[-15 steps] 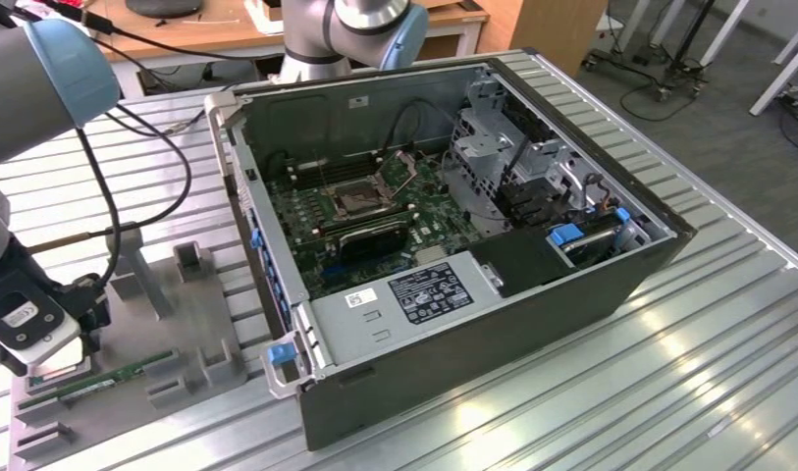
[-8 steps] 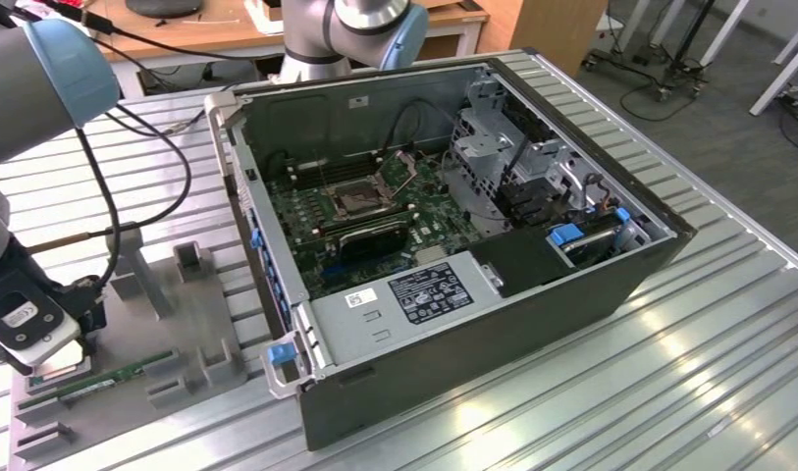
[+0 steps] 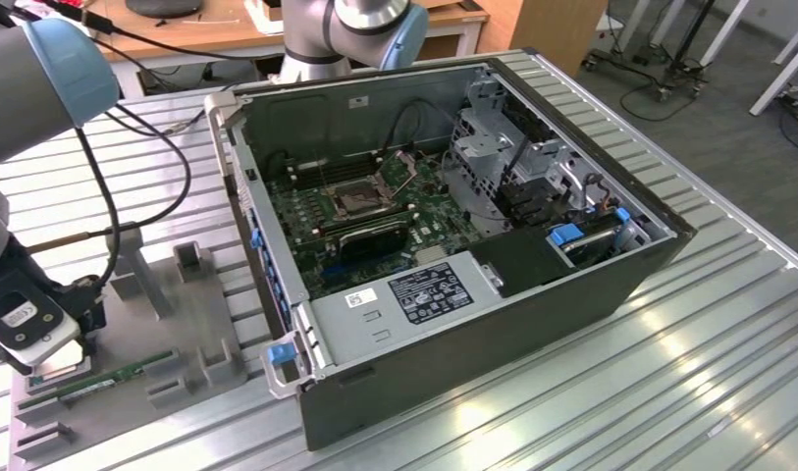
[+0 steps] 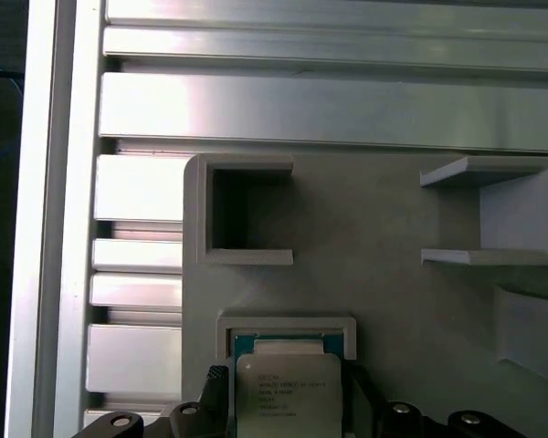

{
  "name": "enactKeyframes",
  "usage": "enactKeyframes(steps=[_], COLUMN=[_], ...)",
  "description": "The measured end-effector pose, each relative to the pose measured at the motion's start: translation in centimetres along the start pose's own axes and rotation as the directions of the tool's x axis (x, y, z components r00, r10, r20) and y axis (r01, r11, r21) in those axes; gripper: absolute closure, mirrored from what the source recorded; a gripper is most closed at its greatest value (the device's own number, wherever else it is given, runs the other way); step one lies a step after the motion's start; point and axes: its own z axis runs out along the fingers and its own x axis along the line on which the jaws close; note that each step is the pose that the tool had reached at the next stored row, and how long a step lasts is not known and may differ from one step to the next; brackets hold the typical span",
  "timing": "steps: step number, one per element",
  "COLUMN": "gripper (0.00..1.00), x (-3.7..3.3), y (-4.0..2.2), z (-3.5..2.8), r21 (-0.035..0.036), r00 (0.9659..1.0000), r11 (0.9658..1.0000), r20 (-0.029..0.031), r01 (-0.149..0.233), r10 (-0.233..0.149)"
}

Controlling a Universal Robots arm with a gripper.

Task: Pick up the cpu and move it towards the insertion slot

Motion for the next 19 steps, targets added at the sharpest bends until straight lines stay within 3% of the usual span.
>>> enactKeyframes(steps=[11,13,14,19], gripper=[0.38,0.39,0.45,0.45], x=[0.00,0.00,0.00,0.00], y=[0.00,0.00,0.00,0.00], z=[-0.02,-0.03,-0.03,-0.03], r21=[0.0000,0.0001,0.0001,0.0001], r00=[1.0000,1.0000,1.0000,1.0000], r11=[1.0000,1.0000,1.0000,1.0000], r20=[-0.0001,-0.0002,-0.0001,-0.0001], r01=[0.000,0.000,0.000,0.000], r10=[0.000,0.000,0.000,0.000])
